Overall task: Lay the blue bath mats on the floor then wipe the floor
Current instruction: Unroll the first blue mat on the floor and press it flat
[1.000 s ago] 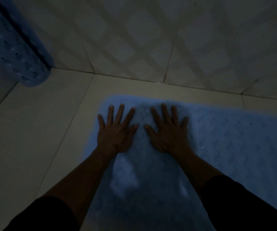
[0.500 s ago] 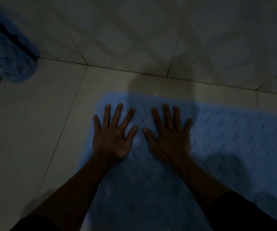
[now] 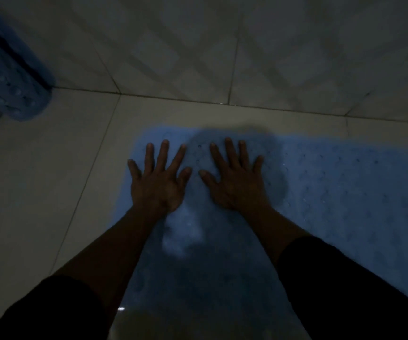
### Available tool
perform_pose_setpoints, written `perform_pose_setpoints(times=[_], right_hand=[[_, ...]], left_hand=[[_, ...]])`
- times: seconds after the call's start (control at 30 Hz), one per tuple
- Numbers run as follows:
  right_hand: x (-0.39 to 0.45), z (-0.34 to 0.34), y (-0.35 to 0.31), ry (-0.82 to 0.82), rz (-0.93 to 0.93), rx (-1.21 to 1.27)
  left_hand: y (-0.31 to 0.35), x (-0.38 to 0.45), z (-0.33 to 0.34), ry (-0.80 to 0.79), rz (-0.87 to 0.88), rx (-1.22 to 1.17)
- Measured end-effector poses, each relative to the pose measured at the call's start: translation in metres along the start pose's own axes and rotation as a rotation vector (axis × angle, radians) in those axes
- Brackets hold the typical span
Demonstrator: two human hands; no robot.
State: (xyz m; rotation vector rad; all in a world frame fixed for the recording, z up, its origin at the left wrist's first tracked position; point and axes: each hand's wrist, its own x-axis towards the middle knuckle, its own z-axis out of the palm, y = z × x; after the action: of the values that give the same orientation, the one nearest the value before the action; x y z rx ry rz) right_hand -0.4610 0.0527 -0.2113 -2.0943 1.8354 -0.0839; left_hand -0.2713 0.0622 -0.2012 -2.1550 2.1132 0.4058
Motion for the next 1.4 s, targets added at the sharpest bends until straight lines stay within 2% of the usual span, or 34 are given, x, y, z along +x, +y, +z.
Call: perform_pose_setpoints(times=[0.1, 0.2, 0.43, 0.53, 0.67, 0.9, 1.1, 1.17, 1.3, 1.4], right_hand=[[-0.026, -0.005, 0.007, -0.036, -0.035, 0.004], [-0.073, -0.010, 0.036, 0.001, -0.030, -0.035], [-0.128, -0.045, 0.154, 0.065, 0.365, 0.018], [-0.129, -0.062, 0.203, 0.073, 0.443, 0.030], [-0.115, -0.071, 0.244, 0.099, 0.479, 0.010], [-0.099, -0.066, 0.266, 0.082, 0.514, -0.042], [-0.094, -0.076, 0.268, 0.010, 0.538, -0.016], [-0.092, -0.079, 0.270, 0.021, 0.520, -0.034], [-0.089, -0.078, 0.274, 0.065, 0.501, -0.007], [-0.084, -0.081, 0.275, 0.047, 0.524, 0.027]], left_hand=[[0.012, -0.020, 0.003, 0.007, -0.003, -0.025], [0.039, -0.056, 0.015, -0.014, 0.030, -0.079], [0.151, -0.077, 0.033, -0.031, 0.197, -0.035], [0.204, -0.064, 0.036, -0.020, 0.281, -0.052], [0.256, -0.031, 0.039, 0.011, 0.304, -0.031], [0.270, -0.009, 0.044, 0.040, 0.202, 0.015], [0.273, -0.008, 0.040, 0.038, 0.198, 0.015], [0.273, -0.007, 0.042, 0.029, 0.204, 0.036], [0.269, -0.010, 0.045, 0.133, 0.255, 0.130], [0.271, -0.010, 0.044, 0.121, 0.246, 0.113]])
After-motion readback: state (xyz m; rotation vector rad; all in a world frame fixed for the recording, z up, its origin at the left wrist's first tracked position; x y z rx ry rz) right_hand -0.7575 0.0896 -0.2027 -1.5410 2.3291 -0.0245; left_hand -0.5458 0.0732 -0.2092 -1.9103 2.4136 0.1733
